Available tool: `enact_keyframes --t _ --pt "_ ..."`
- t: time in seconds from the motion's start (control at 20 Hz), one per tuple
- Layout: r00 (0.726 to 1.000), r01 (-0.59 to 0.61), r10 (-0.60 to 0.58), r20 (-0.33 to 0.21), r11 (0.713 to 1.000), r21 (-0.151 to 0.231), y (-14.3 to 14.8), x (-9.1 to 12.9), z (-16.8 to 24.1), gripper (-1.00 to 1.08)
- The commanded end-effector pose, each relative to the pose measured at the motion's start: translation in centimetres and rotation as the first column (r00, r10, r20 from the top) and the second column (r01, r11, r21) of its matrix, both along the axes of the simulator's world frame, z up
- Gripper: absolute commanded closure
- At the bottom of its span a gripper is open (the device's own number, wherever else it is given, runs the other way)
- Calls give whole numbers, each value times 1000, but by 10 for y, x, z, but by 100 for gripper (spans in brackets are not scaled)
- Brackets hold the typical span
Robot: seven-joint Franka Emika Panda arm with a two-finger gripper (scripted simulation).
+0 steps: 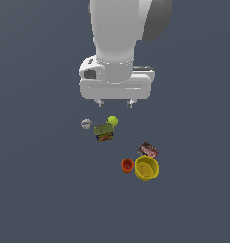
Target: Pick up a designated object from a clutter of objects.
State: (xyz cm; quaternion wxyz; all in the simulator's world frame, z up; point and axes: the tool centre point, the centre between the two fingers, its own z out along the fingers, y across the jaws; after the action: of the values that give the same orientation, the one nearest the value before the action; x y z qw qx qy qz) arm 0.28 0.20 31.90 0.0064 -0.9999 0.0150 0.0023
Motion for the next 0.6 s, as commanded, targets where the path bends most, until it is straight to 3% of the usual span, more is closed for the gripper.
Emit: enact_keyframes --t 0.0,0.55 --pt "1000 0 0 0 1000 0 0 0 0 -92" --pt "997 -68 69 -30 998 19 29 -5 -9 -92"
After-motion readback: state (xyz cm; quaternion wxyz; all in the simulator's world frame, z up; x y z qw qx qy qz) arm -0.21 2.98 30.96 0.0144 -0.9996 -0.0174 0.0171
